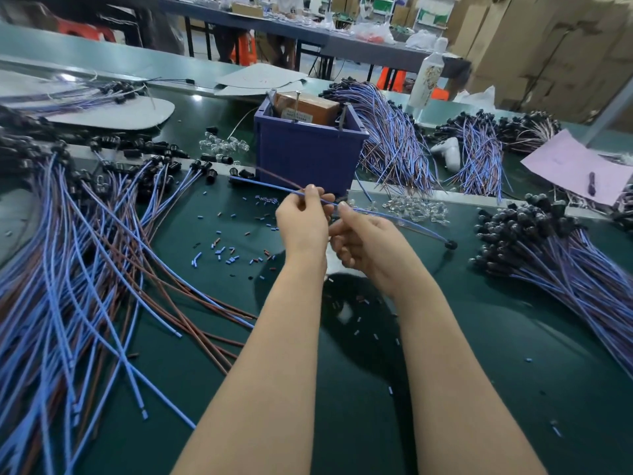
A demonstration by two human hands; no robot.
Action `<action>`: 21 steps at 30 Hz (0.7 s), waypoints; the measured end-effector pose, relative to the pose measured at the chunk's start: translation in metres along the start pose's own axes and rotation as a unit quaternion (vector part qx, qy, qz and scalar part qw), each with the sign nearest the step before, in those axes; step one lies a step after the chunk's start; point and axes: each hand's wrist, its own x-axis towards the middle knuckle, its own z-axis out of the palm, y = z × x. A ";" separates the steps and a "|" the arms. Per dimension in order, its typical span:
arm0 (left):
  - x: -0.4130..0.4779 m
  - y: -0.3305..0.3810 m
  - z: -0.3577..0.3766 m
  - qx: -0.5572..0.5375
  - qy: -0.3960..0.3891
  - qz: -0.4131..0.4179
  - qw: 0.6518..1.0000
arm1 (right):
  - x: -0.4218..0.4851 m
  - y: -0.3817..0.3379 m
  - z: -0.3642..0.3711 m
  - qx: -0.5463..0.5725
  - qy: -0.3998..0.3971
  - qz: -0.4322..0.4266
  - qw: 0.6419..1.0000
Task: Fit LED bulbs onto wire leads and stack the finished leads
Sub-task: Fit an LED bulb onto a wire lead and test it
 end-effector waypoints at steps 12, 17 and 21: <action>0.004 -0.001 -0.007 -0.015 0.063 0.023 0.998 | 0.004 0.007 -0.003 -0.346 0.194 -0.260 0.880; 0.002 -0.004 -0.001 -0.014 -0.007 0.006 1.000 | 0.011 0.020 0.005 -0.313 0.153 -0.185 0.919; -0.001 -0.011 0.004 0.085 -0.095 -0.018 0.992 | 0.014 0.022 0.004 -0.231 0.196 -0.165 0.939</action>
